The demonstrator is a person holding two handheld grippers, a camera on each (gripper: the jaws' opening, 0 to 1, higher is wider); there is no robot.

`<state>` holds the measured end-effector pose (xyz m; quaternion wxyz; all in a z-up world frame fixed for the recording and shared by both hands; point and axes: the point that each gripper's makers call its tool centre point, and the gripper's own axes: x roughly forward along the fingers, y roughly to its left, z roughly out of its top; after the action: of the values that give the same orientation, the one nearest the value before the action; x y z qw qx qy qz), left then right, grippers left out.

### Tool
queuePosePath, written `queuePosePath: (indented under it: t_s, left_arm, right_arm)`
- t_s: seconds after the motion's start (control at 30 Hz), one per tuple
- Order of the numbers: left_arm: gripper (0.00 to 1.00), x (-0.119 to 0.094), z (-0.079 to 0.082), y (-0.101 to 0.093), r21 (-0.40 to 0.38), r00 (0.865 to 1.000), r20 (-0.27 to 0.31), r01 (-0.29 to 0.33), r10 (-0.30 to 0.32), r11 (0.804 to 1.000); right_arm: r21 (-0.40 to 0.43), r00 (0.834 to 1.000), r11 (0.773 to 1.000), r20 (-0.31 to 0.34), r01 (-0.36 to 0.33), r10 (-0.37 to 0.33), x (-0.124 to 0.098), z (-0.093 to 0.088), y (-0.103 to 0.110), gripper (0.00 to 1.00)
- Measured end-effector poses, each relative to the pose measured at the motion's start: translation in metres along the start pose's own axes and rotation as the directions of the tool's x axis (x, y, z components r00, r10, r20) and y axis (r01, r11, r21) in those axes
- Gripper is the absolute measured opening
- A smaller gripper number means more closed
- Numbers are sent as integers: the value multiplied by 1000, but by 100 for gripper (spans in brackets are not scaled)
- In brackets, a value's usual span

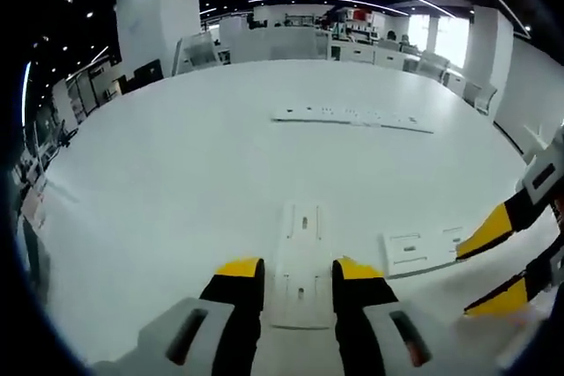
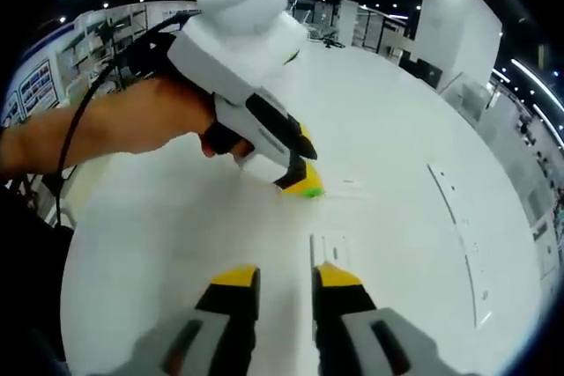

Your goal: Locate the socket holder cover, grip the socket holder cover, clip it into the socket holder slot.

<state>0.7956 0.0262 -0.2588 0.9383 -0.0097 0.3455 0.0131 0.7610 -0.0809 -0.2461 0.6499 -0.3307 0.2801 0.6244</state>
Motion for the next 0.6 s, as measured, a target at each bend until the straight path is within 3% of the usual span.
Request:
queuePosePath:
  t_s: [0.2, 0.3, 0.43, 0.5, 0.6]
  left_arm:
    - [32, -24, 4, 1, -32, 994, 106, 14, -11, 999]
    - [31, -33, -4, 2, -46, 991, 136, 3, 3, 999]
    - [30, -33, -9, 4, -52, 985, 169, -13, 21, 999]
    - [29, -38, -10, 3, -47, 976, 215, -29, 39, 998]
    - [29, -38, -13, -1, -36, 975, 221, -32, 39, 999]
  right_arm:
    - [0, 1000, 1000, -3, -5, 5, 2, 0, -3, 25]
    - [0, 1000, 1000, -1, -5, 5, 2, 0, -5, 25]
    - [-3, 1000, 1000, -5, -1, 1, 2, -1, -3, 25]
    - [-3, 1000, 1000, -3, -2, 2, 1, -2, -1, 25]
    - [-5, 1000, 1000, -3, -2, 2, 1, -2, -1, 25]
